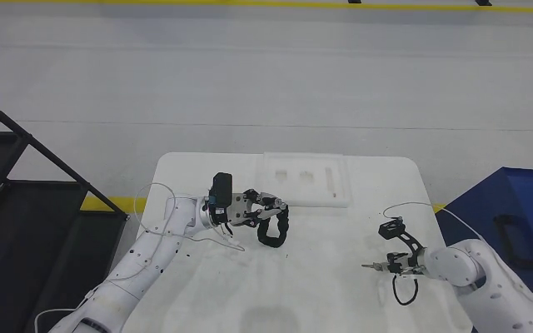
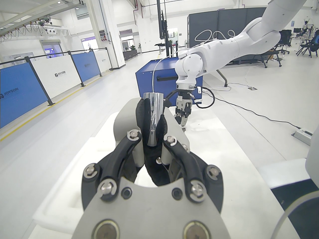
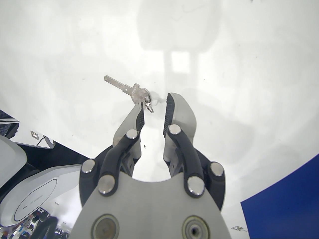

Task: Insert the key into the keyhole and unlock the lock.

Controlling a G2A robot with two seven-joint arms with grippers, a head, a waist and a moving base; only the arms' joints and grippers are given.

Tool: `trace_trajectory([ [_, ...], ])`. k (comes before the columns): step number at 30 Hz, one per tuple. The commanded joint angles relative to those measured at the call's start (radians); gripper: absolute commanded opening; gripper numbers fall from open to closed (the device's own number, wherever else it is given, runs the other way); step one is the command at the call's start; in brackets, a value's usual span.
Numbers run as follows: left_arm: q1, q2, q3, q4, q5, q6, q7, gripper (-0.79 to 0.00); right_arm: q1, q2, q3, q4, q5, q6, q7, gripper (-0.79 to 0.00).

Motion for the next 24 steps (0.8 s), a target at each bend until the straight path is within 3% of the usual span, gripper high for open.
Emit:
trace_trajectory([
  [1, 0.000, 0.000, 0.000, 0.000, 0.000, 0.000, 0.000, -0.785, 0.001, 0.000, -0.001, 0.004, 0.006, -0.003, 0.001, -0.650],
  [7, 0.000, 0.000, 0.000, 0.000, 0.000, 0.000, 0.000, -0.785, 0.008, -0.001, -0.007, 0.020, 0.014, -0.011, -0.004, -0.656],
  [11, 0.000, 0.000, 0.000, 0.000, 0.000, 0.000, 0.000, -0.785, 0.017, -0.003, -0.018, 0.028, 0.015, -0.017, -0.006, -0.760],
  [14, 0.000, 0.000, 0.000, 0.000, 0.000, 0.000, 0.000, -0.785, 0.023, -0.004, -0.026, 0.034, 0.019, -0.022, -0.006, -0.785],
  [24, 0.000, 0.000, 0.000, 0.000, 0.000, 0.000, 0.000, -0.785, 0.024, 0.000, -0.018, -0.009, 0.016, -0.018, 0.009, -0.785],
])
